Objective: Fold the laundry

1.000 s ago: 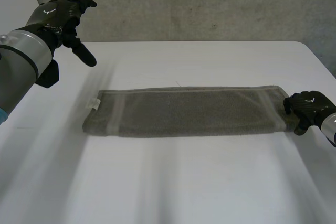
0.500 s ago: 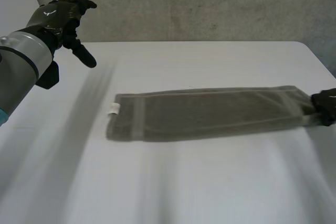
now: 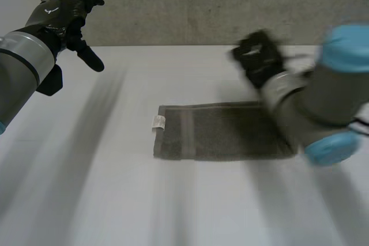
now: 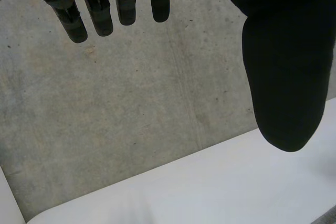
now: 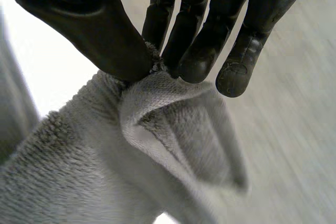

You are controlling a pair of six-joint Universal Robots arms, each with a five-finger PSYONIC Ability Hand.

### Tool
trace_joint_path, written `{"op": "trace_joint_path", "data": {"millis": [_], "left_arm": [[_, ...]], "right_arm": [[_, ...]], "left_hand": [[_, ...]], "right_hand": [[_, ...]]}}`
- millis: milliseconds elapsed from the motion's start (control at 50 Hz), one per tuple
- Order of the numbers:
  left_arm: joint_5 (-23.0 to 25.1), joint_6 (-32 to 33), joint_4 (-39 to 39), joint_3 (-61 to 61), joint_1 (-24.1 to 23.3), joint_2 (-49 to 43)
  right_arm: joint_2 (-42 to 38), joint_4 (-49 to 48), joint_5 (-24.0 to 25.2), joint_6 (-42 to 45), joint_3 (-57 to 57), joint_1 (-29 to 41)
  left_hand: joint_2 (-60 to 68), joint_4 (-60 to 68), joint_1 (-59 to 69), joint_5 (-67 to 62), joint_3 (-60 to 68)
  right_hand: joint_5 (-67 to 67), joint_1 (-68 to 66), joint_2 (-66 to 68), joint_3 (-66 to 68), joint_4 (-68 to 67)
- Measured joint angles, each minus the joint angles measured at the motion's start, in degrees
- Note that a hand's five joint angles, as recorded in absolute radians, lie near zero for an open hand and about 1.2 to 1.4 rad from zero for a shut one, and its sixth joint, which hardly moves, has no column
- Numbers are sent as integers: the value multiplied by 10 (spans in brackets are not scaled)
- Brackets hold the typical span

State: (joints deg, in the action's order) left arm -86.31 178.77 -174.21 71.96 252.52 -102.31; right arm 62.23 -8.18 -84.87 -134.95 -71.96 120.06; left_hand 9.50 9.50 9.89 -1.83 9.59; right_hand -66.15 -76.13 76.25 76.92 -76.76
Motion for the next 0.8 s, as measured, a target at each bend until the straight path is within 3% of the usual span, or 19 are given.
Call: {"op": "trace_joint_path", "data": {"millis": [100, 200, 240, 320, 360, 560, 760, 800], "left_arm": [[0, 0, -1, 2, -1, -1], [0, 1, -2, 3, -2, -4], [0, 1, -3, 3, -2, -6], [0, 1, -4, 4, -3, -10], [1, 1, -4, 5, -4, -11], [3, 3, -6, 7, -5, -19], [3, 4, -7, 10, -6, -27], [3, 4, -8, 11, -6, -29]], "right_arm": [[-64, -3, -6, 5, 18, 122], [-134, -4, -7, 9, 36, 187], [-149, -4, -8, 9, 39, 195], [-168, -3, -15, 5, 39, 201], [-160, -3, -22, -1, 36, 199], [-9, 5, -49, -124, -65, 95], [29, 0, 11, -168, -222, -58], [23, -4, 29, -167, -241, -86]], "left_hand": [[0, 0, 0, 0, 0], [0, 0, 0, 0, 0], [0, 0, 0, 0, 0], [0, 0, 0, 0, 0], [0, 0, 0, 0, 0], [0, 0, 0, 0, 0], [0, 0, 0, 0, 0], [0, 0, 0, 0, 0]], "right_hand": [[0, 0, 0, 0, 0], [12, 15, -15, -14, 11], [126, 121, -123, -126, 122], [565, 550, -548, -549, 541], [626, 608, -611, -618, 612], [626, 626, -619, -629, 617], [625, 623, -619, -629, 617], [567, 565, -563, -571, 569]]}}
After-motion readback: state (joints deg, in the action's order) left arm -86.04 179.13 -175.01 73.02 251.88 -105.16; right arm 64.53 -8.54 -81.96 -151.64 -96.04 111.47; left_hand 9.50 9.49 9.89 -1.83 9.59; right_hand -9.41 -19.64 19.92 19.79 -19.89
